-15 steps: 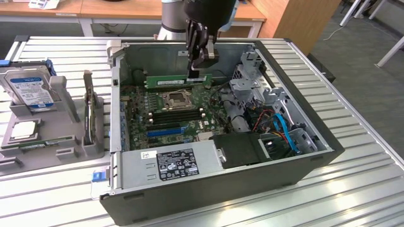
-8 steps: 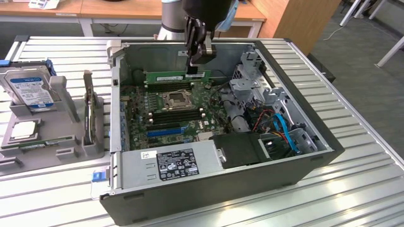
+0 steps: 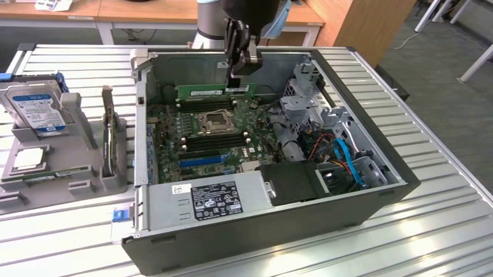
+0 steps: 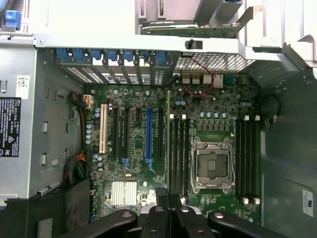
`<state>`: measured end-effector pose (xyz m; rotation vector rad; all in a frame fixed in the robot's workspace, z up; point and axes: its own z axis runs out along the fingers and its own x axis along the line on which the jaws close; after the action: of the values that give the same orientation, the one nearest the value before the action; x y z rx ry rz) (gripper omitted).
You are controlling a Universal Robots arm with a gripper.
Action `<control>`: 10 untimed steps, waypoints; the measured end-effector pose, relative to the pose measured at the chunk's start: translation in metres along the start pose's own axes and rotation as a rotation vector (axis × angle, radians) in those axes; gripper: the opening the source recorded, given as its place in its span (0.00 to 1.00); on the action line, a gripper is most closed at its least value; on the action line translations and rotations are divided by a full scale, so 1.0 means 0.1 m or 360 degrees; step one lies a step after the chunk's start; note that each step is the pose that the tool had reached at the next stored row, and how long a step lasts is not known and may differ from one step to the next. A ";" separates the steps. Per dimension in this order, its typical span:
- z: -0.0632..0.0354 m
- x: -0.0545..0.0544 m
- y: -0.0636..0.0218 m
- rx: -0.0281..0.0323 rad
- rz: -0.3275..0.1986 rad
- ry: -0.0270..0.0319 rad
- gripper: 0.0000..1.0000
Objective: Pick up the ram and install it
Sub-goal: 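Pick up the ram and move it above insertion slot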
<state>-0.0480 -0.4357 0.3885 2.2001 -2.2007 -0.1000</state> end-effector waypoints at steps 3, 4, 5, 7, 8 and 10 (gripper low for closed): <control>0.002 -0.04 0.000 0.00001 0.0001 -0.00001 0.11; 0.002 -0.06 0.000 0.00000 0.0001 -0.00002 0.11; 0.003 -0.07 0.000 0.00002 0.0002 -0.00002 0.11; 0.004 -0.11 0.000 0.00000 0.0003 -0.00001 0.11; 0.004 -0.12 0.000 0.00001 0.0003 -0.00001 0.11; 0.006 -0.15 0.000 0.00002 0.0004 -0.00003 0.11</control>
<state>-0.0480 -0.4204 0.3883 2.1975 -2.2035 -0.1000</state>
